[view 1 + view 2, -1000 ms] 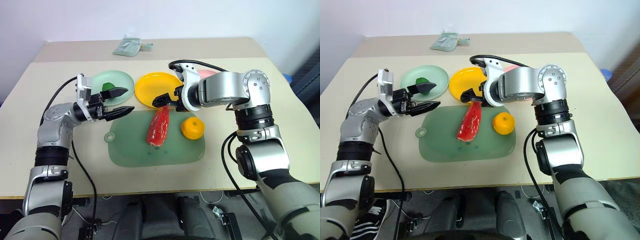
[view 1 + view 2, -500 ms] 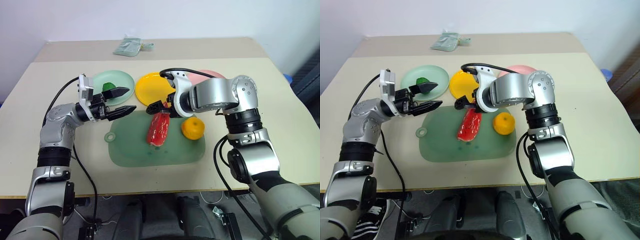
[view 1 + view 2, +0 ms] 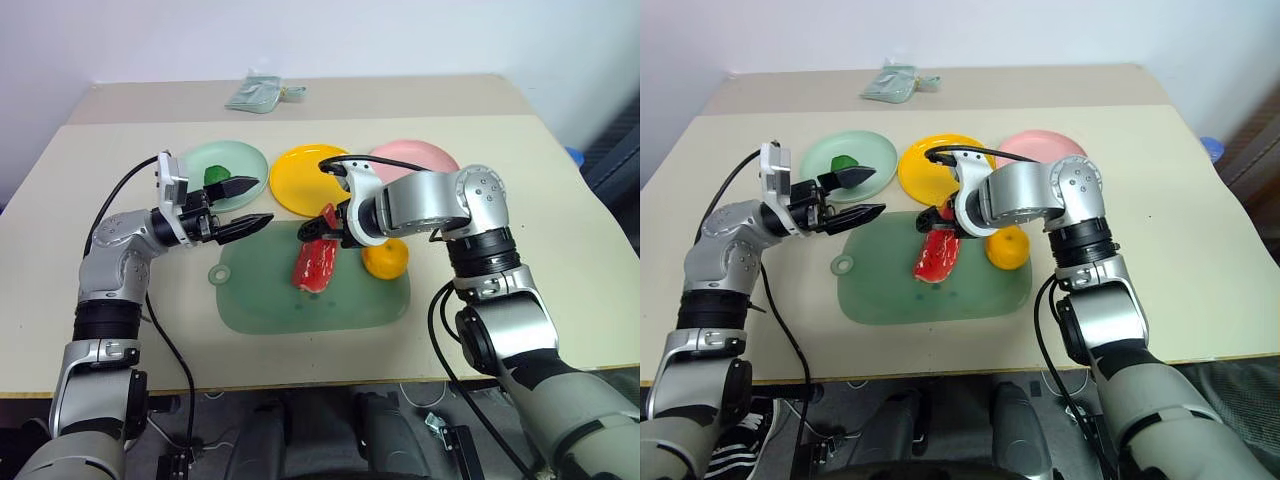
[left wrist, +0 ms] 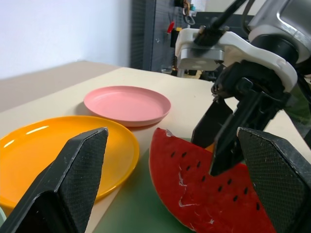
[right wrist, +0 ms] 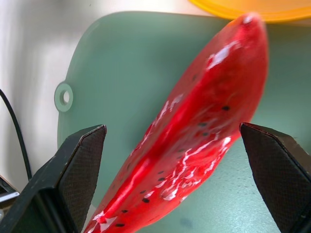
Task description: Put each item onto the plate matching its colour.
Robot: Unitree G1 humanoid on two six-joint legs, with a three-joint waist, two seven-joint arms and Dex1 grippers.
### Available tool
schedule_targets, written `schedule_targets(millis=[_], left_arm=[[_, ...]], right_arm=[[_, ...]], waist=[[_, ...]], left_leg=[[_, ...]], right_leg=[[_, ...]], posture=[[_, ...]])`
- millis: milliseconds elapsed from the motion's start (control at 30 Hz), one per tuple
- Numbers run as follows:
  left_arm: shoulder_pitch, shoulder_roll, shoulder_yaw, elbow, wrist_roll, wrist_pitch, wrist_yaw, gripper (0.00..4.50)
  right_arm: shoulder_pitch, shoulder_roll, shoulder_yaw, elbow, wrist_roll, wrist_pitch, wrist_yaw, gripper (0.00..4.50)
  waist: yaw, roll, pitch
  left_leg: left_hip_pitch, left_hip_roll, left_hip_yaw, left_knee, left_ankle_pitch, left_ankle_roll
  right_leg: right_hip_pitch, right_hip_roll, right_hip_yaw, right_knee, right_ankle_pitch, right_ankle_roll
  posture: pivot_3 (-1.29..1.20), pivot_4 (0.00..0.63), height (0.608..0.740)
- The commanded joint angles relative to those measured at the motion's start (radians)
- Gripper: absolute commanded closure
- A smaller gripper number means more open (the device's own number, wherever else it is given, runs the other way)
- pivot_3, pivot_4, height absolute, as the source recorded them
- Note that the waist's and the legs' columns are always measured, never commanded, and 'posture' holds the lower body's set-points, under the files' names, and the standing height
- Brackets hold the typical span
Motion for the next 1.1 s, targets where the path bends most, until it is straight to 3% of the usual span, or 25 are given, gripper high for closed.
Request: schedule_targets(millis=[33,433,767,900,1067,1100], left_arm=[[0.004,0.006,0.024,-0.046,-0.021,0.001,0.005,0.13],[0.007,0.006,0.026,-0.064,-0.022,0.009,0.017,0.13],[0.02,0.003,0.029,-0.085,-0.029,0.019,0.03,0.13],[0.025,0.007,0.029,-0.092,-0.031,0.022,0.034,0.13],[0.033,0.007,0.029,-0.104,-0.034,0.029,0.041,0.13],[0.033,0.007,0.029,-0.106,-0.034,0.031,0.043,0.0]], right_arm=[[-0.001,-0.019,0.026,-0.049,0.023,-0.006,0.025,0.0],[-0.058,-0.142,0.2,-0.089,-0.016,0.028,0.209,0.0],[-0.103,-0.156,0.219,-0.11,-0.154,0.07,0.401,0.0],[-0.106,-0.134,0.216,-0.133,-0.236,0.089,0.466,0.0],[-0.106,-0.119,0.239,-0.228,-0.474,0.123,0.608,0.0],[-0.098,-0.113,0.235,-0.235,-0.506,0.128,0.631,0.54]], waist=[[0.0,0.0,0.0],[0.0,0.0,0.0],[0.001,0.0,0.0],[0.001,0.0,0.0],[0.001,0.0,0.0],[0.001,0.0,0.0]], left_leg=[[0.0,0.0,0.0,0.0,0.0,0.0],[0.0,0.0,0.0,0.0,0.0,0.0],[0.0,0.0,0.0,0.0,0.0,0.0],[0.0,0.0,0.0,0.0,0.0,0.0],[0.0,0.0,0.0,0.0,0.0,0.0],[0.0,0.0,0.0,0.0,0.0,0.0]], right_leg=[[0.0,0.0,0.0,0.0,0.0,0.0],[0.0,0.0,0.0,-0.001,0.0,0.0],[0.0,0.0,0.0,-0.001,0.0,0.0],[0.0,0.0,0.0,-0.001,0.0,0.0],[0.0,0.0,0.0,-0.001,0.0,0.0],[0.0,0.0,0.0,-0.001,0.0,0.0]], posture=[[0.0,0.15,0.74],[0.0,0.15,0.74],[0.0,0.15,0.74],[0.0,0.15,0.74],[0.0,0.15,0.74],[0.0,0.15,0.74]])
